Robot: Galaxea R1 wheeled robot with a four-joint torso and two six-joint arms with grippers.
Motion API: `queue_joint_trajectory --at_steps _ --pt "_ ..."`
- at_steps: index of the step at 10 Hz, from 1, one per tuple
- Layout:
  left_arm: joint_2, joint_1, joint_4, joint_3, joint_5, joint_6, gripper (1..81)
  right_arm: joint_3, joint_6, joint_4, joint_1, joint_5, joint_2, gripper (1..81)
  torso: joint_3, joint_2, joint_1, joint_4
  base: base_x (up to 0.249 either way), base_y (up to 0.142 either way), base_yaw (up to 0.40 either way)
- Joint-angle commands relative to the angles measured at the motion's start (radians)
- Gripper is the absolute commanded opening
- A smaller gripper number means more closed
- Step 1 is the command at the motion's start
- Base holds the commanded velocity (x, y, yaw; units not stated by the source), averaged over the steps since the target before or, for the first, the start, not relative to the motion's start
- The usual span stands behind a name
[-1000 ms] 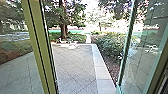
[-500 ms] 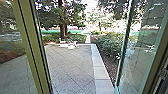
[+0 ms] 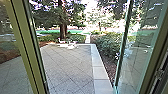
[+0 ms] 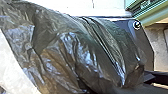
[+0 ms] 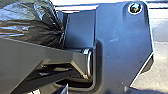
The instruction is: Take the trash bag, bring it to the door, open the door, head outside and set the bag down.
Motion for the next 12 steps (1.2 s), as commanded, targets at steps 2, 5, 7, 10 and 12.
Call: queue_joint_trajectory --at_steps 2,5,7,10,12 --pt "0.000 -0.062 0.009 0.002 0.046 0.003 1.0 0.014 -0.008 -0.009 0.043 -0.073 0.017 81.1 0.000 0.000 0.000 0.000 0.000 -0.030 0.000" --pt "0.000 -0.062 0.009 0.002 0.046 0.003 1.0 0.012 -0.007 -0.009 0.045 -0.073 0.020 81.1 0.000 0.000 0.000 0.000 0.000 0.000 0.000" --pt "0.000 -0.062 0.007 0.002 0.046 0.003 1.0 0.014 -0.007 -0.009 0.045 -0.073 0.022 81.1 0.000 0.000 0.000 0.000 0.000 0.000 0.000" --pt "0.000 -0.062 0.009 0.002 0.046 0.003 1.0 0.014 -0.007 -0.007 0.043 -0.073 0.022 81.1 0.000 0.000 0.000 0.000 0.000 0.000 0.000" --pt "0.001 -0.062 0.014 0.002 0.046 0.009 1.0 0.012 -0.007 -0.007 0.043 -0.073 0.025 81.1 0.000 0.000 0.000 0.000 0.000 0.000 0.000"
